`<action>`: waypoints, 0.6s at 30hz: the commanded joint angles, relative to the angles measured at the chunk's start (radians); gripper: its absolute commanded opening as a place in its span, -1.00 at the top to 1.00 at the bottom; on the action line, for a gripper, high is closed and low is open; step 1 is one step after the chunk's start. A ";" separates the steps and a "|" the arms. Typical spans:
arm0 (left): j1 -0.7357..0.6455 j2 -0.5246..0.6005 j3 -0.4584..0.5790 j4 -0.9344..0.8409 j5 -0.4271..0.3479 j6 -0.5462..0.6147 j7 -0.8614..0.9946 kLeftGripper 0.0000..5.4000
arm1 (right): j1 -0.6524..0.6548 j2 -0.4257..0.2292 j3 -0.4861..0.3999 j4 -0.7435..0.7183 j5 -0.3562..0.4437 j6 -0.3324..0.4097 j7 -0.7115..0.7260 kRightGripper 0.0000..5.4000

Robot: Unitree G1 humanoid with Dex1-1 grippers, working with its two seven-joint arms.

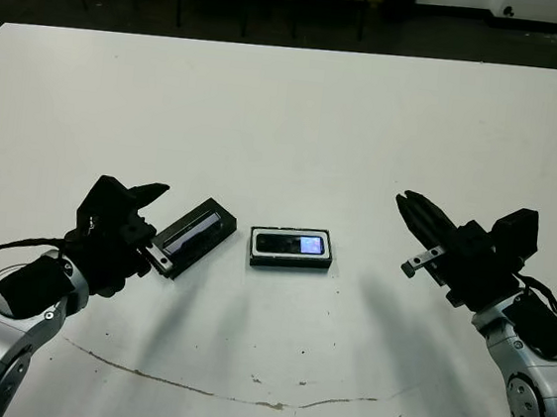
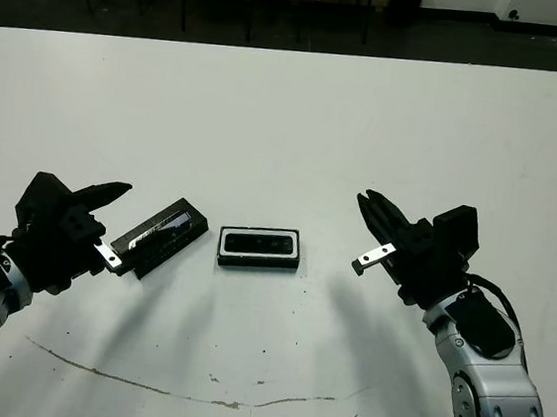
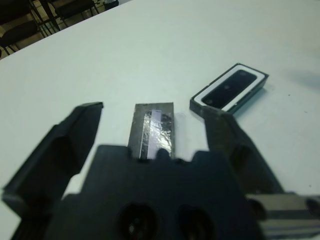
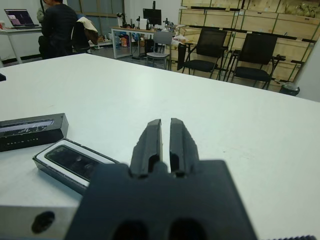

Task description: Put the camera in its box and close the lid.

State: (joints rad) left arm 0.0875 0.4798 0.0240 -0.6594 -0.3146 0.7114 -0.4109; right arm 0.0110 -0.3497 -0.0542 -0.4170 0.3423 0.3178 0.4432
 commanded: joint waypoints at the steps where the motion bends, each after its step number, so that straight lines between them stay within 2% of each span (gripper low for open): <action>1: -0.001 -0.022 0.020 0.035 -0.043 0.056 0.006 -1.00 | 0.014 -0.007 0.007 0.011 -0.014 -0.012 0.006 1.00; 7: -0.006 -0.037 0.025 0.089 -0.082 0.037 -0.015 -1.00 | 0.014 -0.001 0.000 0.017 0.007 0.001 0.008 1.00; 18: -0.016 -0.015 0.000 0.127 -0.053 0.020 -0.025 -1.00 | 0.014 -0.001 -0.003 0.021 0.021 0.004 0.013 1.00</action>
State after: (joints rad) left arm 0.0722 0.4463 0.0346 -0.5554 -0.3811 0.7301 -0.4321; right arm 0.0130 -0.3494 -0.0525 -0.4079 0.3564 0.3084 0.4499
